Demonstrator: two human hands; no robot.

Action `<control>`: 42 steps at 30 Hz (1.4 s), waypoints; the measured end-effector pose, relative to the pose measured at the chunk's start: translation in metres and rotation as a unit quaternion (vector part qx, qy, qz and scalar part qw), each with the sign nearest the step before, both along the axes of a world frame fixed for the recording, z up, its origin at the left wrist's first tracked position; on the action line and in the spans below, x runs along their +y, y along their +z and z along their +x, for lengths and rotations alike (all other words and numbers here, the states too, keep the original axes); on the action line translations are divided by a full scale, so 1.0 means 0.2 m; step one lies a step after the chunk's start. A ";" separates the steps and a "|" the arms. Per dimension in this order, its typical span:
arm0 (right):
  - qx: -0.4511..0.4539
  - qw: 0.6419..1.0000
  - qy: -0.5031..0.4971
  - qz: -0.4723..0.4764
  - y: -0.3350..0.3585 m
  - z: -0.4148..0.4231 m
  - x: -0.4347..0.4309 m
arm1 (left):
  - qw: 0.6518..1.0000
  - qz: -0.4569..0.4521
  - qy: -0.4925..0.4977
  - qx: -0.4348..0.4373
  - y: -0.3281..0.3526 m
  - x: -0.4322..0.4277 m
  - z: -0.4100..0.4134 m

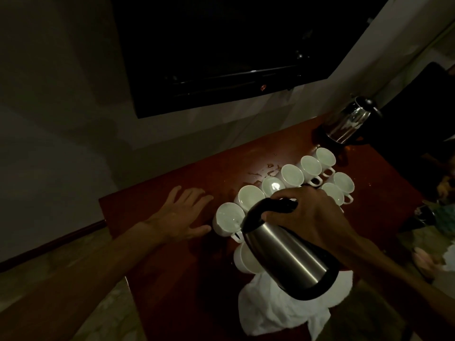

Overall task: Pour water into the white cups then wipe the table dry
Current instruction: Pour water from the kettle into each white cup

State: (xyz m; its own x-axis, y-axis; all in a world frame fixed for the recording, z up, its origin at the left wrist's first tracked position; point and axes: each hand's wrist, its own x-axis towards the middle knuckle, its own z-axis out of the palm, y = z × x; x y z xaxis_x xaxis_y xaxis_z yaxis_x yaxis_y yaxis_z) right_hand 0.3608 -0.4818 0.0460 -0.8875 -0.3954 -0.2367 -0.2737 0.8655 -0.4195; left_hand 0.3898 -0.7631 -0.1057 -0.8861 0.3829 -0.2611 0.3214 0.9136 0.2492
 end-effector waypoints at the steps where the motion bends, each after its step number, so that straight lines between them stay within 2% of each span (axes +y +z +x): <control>1: 0.001 1.000 0.002 -0.003 -0.01 -0.01 0.00 | 1.000 -0.003 0.000 -0.002 0.00 0.00 0.00; 8: 0.039 0.998 0.018 -0.042 0.03 0.03 0.03 | 1.000 -0.008 0.001 -0.009 0.03 0.01 0.00; 17: 0.083 0.992 -0.011 -0.098 0.05 0.11 0.13 | 1.000 -0.009 0.001 0.008 0.08 0.02 0.02; 26: 0.116 0.973 -0.108 -0.168 0.08 0.31 0.29 | 0.999 -0.024 0.002 0.038 0.17 0.06 0.05; 30: 0.096 0.964 -0.142 -0.204 0.09 0.40 0.36 | 0.998 -0.033 -0.009 0.050 0.24 0.12 0.07; 42: 0.078 0.966 -0.184 -0.162 0.01 0.66 0.54 | 0.994 0.015 -0.054 0.089 0.26 0.35 0.19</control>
State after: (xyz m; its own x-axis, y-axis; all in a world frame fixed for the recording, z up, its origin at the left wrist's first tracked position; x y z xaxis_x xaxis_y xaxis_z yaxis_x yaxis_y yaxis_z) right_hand 0.4932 -0.3745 0.0485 -0.9970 -0.0777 -0.0049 -0.0549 0.7461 -0.6636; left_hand 0.4271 -0.6934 -0.0539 -0.8706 0.4836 -0.0903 0.4586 0.8642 0.2070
